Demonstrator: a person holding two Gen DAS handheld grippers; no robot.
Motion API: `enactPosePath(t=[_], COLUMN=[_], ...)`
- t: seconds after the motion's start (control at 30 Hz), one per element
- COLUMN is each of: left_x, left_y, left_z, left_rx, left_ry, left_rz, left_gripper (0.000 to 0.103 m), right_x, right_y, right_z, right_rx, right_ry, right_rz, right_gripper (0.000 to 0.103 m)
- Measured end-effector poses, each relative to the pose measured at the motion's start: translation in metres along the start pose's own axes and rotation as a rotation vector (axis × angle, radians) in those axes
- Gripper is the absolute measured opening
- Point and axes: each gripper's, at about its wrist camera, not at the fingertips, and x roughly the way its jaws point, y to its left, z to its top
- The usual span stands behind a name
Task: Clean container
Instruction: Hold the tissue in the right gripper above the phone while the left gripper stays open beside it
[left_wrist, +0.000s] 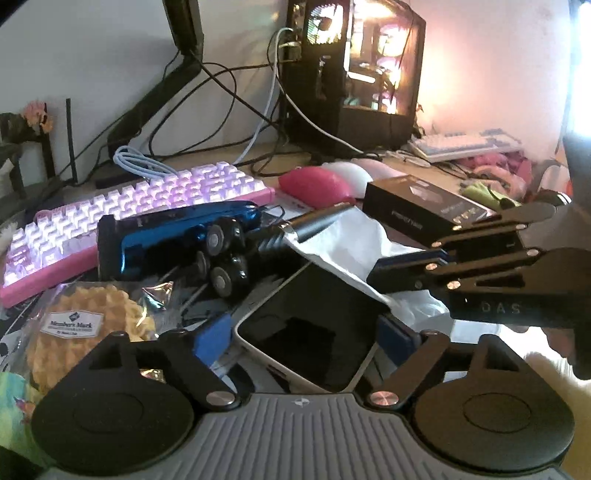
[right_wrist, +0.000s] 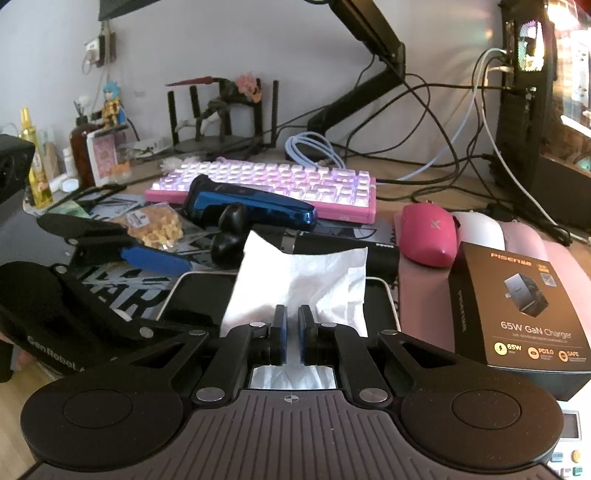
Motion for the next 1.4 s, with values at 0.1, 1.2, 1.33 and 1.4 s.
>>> enactPosePath(t=[0.1,1.2,1.33,1.4], left_x=[-0.001,-0.006,-0.005,-0.005], left_y=[0.004,-0.001,-0.011,-0.012], left_z=[0.001,-0.001,-0.001,-0.001], left_rx=[-0.022,-0.013,0.047,0.047], left_ry=[-0.014,-0.046,-0.044,-0.044], left_rz=[0.032,0.019,0.046,0.042], left_gripper=[0.061,0.008,0.008,0.008], right_x=[0.0,0.0,-0.001,-0.001], right_y=[0.0,0.003,0.006,0.008], right_z=[0.0,-0.008,-0.008,-0.009], right_rx=[0.0,0.001,-0.006,-0.011], right_ry=[-0.003,-0.043,-0.043,-0.043], right_rz=[0.0,-0.02,-0.031,-0.039], right_gripper=[0.008,0.008,0.008,0.008])
